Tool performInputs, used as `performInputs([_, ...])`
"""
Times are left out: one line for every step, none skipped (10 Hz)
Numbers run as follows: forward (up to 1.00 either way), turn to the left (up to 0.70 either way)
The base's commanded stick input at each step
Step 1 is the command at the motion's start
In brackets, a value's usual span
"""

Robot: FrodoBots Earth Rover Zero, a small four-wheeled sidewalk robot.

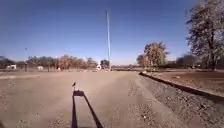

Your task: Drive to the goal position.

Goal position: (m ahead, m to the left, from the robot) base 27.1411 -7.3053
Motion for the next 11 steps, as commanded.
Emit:
performInputs([0.5,0.0])
performInputs([0.5,0.0])
performInputs([0.5,0.0])
performInputs([0.5,0.0])
performInputs([0.5,0.0])
performInputs([0.5,0.0])
performInputs([0.5,0.0])
performInputs([0.5,0.0])
performInputs([0.5,0.0])
performInputs([0.5,0.0])
performInputs([0.5,0.0])
